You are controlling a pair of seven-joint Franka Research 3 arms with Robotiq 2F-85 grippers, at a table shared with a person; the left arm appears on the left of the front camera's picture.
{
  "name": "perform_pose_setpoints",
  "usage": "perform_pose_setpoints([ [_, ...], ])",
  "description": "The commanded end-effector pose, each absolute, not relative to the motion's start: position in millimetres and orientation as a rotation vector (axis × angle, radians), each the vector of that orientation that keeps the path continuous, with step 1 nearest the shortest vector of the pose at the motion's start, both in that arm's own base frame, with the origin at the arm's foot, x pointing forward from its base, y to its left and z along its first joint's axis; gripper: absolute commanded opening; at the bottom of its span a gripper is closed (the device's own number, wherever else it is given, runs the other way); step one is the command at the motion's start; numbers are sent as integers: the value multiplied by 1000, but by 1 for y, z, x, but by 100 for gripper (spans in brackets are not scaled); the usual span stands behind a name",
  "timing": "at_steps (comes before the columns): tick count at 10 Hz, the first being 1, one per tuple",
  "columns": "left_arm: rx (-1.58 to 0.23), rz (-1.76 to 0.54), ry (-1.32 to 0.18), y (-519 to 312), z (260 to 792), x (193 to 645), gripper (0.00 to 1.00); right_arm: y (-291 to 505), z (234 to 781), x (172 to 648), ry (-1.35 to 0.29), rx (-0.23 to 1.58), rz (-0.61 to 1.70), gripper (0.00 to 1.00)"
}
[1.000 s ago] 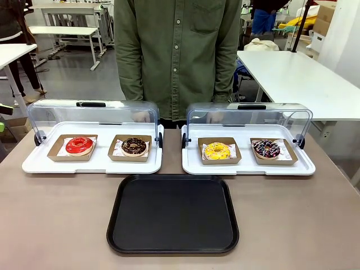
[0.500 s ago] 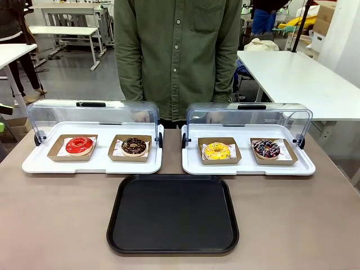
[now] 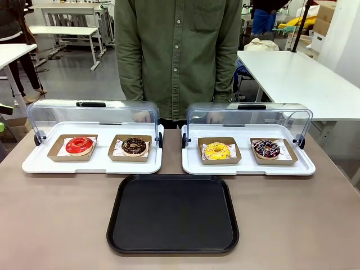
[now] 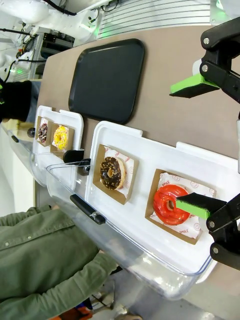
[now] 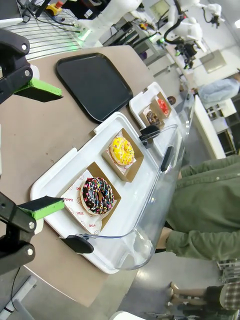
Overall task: Move the third donut from the left to the tray.
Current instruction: Pick up the Paper togo box containing the Donut indicated by the person and place it on the Handle tray.
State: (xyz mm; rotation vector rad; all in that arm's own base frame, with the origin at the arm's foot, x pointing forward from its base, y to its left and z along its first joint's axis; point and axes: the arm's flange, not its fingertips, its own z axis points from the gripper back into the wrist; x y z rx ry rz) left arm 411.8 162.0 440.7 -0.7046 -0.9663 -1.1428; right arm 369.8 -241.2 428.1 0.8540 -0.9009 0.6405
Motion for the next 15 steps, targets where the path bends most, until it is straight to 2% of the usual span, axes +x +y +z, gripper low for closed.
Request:
perform_pose_setpoints([
  [1,-713,-1147,-973,163,443,413,100,-240,427,370,-930,857,659,100],
  [15,-713,-1147,-973,163,443,413,100,-240,427,370,-930,857,659,100],
])
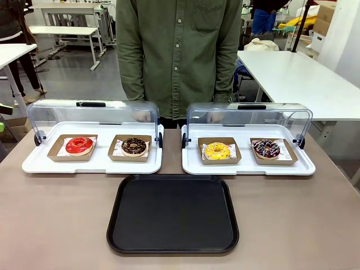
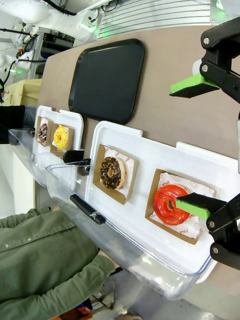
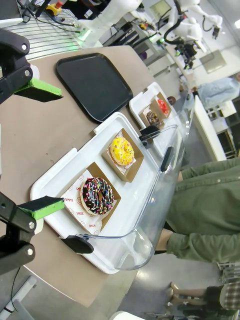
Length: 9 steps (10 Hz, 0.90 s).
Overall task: Move the third donut from the left to the tray.
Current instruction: Pick up the Paper togo box containing the Donut indicated by the person and place it on the Handle tray.
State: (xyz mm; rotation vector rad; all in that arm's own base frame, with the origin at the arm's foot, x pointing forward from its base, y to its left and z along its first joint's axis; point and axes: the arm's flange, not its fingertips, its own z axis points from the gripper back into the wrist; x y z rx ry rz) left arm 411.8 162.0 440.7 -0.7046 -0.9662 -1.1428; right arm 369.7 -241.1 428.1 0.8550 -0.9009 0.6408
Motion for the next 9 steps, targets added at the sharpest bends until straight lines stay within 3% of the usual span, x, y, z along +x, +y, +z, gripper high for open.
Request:
perform_pose_setpoints([
  [1,-713,-1147,-973,163,443,413,100,-240,427,370,-930,857,659,100],
  [9,-713,-1147,-973,163,443,413,100,-240,427,370,-930,857,659,100],
])
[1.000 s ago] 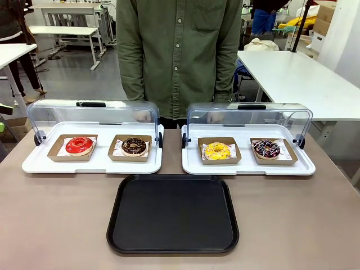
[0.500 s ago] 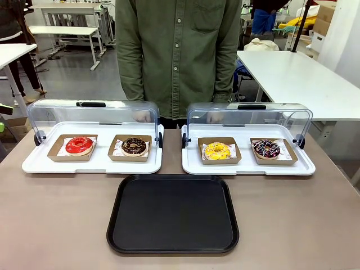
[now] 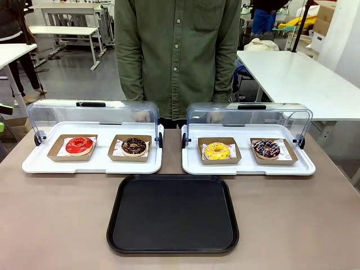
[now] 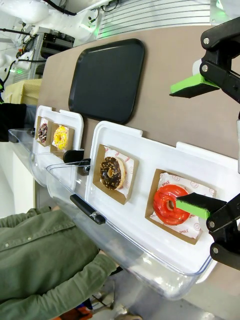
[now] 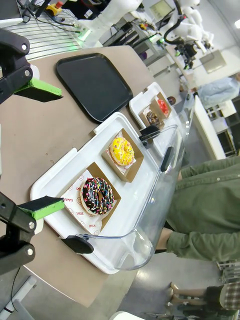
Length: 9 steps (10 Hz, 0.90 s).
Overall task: Move the third donut from the left to the tray.
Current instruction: Pick up the Paper togo box containing the Donut indicated by the person and place it on the Handle tray.
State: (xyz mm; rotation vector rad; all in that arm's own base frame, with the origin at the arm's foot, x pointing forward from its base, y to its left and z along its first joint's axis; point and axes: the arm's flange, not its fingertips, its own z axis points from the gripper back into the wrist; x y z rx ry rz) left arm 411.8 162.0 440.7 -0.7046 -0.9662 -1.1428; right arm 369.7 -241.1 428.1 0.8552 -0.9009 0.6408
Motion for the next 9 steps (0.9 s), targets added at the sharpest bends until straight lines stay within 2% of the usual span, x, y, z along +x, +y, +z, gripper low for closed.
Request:
perform_pose_setpoints([
  [1,-713,-1147,-973,163,443,413,100,-240,427,370,-930,857,659,100],
  [9,-713,-1147,-973,163,443,413,100,-240,427,370,-930,857,659,100],
])
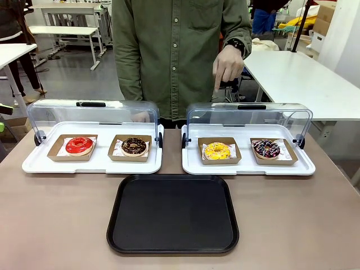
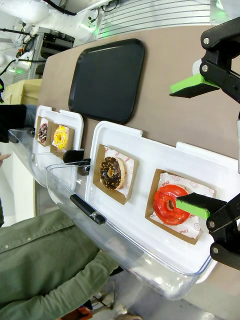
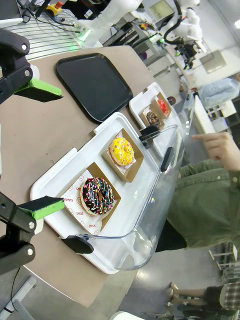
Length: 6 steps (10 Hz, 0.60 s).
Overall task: Move the third donut from the left to the tray.
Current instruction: Pick up the Paper togo box containing the Donut indicated by the person and place it on the Handle tray.
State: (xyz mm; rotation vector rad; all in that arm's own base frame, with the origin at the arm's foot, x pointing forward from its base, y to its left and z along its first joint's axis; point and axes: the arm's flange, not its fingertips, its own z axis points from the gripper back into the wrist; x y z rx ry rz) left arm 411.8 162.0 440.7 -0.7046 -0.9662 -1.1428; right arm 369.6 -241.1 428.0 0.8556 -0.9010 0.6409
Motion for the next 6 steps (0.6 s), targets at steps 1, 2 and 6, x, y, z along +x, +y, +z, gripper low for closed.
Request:
perform_pose_setpoints([
  [1,-713,-1147,-973,163,443,413,100,-240,427,370,-930,857,659,100],
  [2,-713,-1147,-973,163,443,413,100,-240,427,370,-930,857,659,100],
  [6,-713,-1147,-973,163,443,413,100,-240,427,370,-930,857,659,100],
])
